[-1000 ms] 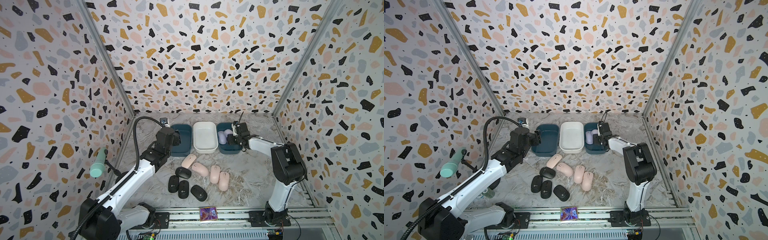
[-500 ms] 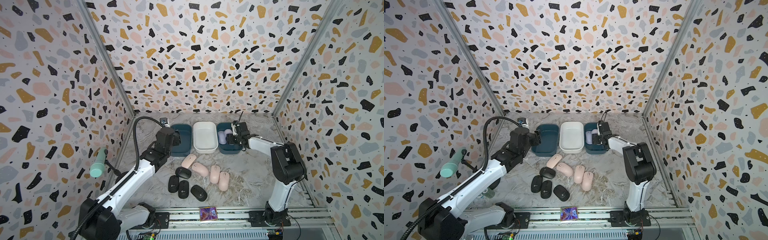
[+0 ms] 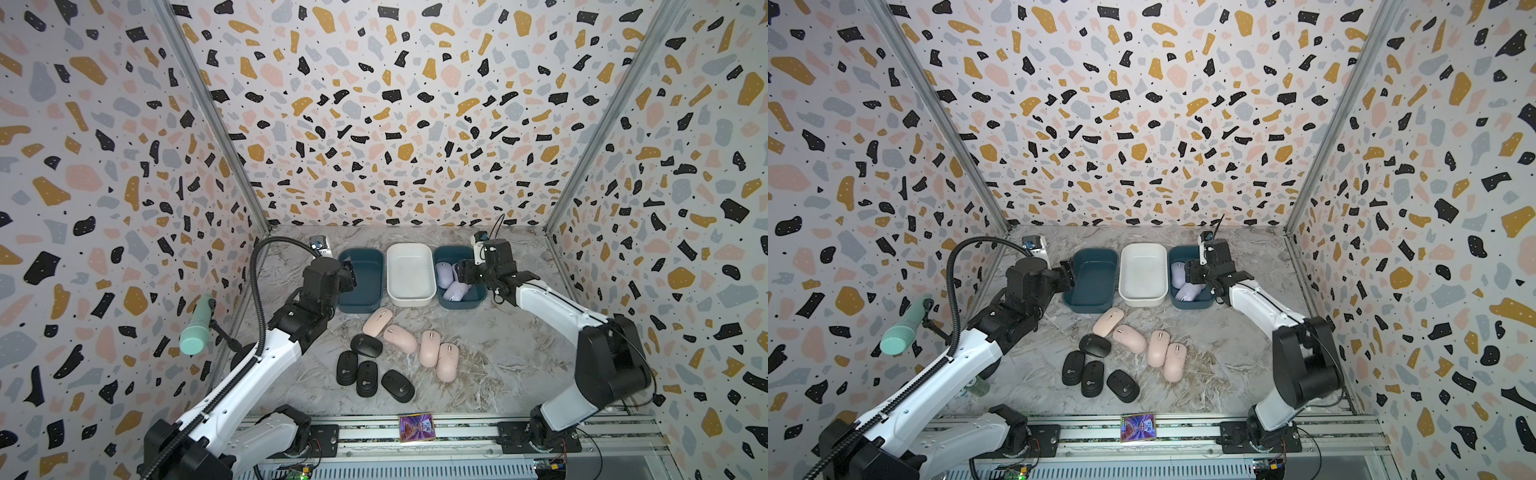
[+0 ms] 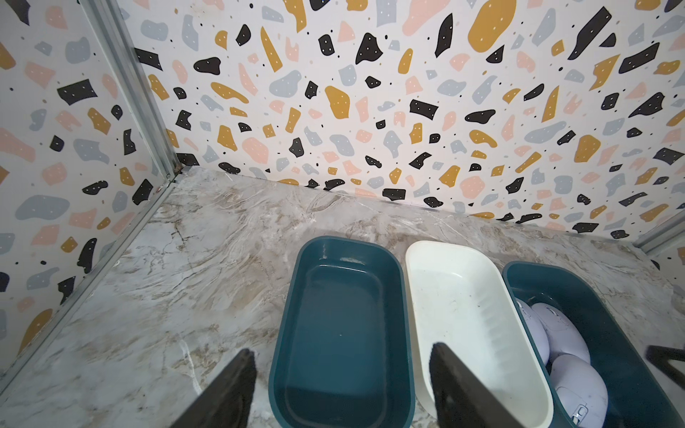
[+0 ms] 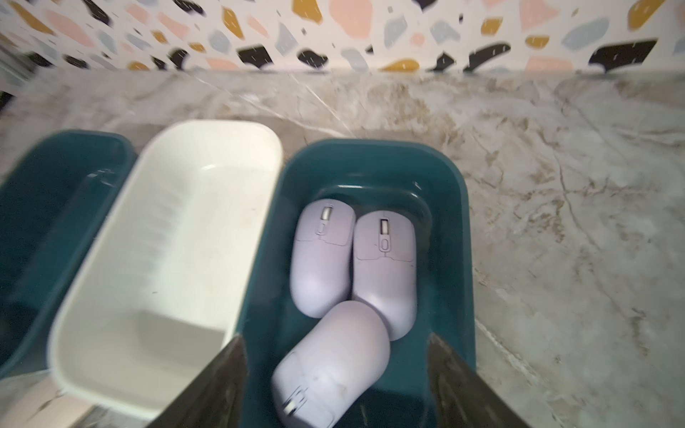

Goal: Place the mice by color into the storage box
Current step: Place the mouse in the storage box, then pick up the mouse from the center of the board.

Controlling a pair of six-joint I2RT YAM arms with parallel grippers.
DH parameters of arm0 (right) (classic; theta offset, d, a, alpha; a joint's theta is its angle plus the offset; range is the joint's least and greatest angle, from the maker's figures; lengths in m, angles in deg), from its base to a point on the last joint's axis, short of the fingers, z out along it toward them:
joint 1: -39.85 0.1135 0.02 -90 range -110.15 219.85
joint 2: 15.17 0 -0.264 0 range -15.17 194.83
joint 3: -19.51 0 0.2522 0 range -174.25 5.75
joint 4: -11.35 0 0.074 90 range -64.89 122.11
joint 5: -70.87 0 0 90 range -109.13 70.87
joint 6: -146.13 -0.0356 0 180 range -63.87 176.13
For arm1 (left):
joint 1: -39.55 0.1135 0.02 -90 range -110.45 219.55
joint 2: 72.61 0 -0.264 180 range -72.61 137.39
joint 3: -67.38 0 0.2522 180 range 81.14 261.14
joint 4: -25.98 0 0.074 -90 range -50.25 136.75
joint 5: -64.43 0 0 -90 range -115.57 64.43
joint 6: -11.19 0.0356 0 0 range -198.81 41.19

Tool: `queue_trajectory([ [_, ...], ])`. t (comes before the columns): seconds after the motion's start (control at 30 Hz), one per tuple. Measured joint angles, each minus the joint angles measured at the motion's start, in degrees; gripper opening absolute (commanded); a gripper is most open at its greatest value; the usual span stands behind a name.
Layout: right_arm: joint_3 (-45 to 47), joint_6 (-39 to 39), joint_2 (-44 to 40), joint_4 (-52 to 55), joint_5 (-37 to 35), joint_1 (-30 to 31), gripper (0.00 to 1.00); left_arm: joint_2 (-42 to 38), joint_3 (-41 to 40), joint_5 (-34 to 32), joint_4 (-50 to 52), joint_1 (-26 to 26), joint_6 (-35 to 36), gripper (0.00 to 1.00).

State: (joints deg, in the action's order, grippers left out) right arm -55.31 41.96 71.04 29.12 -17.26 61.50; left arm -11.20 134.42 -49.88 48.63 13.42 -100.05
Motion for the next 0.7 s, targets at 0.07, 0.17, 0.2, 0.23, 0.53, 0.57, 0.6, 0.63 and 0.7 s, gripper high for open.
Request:
queue_trajectory([
  [0.07, 2.3, -0.4, -4.8, 0.9, -0.2, 3.0, 0.77, -0.4, -0.3, -0.2, 0.1, 0.0, -0.2, 0.73],
  [0.17, 6.8, -2.8, -11.0, 3.4, -1.4, 9.6, 0.77, -0.9, -0.9, -0.3, 0.1, 0.0, -0.5, 0.73],
  [0.2, 8.4, -4.0, -12.9, 4.8, -2.4, 12.1, 0.77, -1.0, -1.1, -0.3, 0.0, 0.0, -0.5, 0.73],
  [0.23, 10.0, -5.2, -14.4, 6.1, -3.2, 14.5, 0.77, -1.2, -1.4, -0.3, 0.0, 0.0, -0.5, 0.73],
  [0.53, 21.9, -25.3, -23.6, 20.2, -10.4, 32.1, 0.81, -0.9, -3.7, 0.1, -2.7, 0.0, -0.4, 0.73],
  [0.57, 22.3, -27.7, -23.6, 21.7, -11.2, 33.4, 0.81, -0.5, -3.8, 0.3, -3.3, 0.0, -0.4, 0.73],
  [0.6, 22.4, -29.5, -23.5, 22.9, -11.9, 34.3, 0.82, -0.1, -3.8, 0.6, -3.8, 0.0, -0.4, 0.73],
  [0.63, 22.4, -31.5, -23.1, 24.1, -12.6, 35.2, 0.82, 0.4, -3.9, 1.0, -4.3, 0.0, -0.4, 0.73],
  [0.7, 22.4, -34.4, -22.1, 25.5, -13.6, 36.2, 0.83, 1.4, -4.0, 1.6, -5.2, 0.0, -0.3, 0.73],
])
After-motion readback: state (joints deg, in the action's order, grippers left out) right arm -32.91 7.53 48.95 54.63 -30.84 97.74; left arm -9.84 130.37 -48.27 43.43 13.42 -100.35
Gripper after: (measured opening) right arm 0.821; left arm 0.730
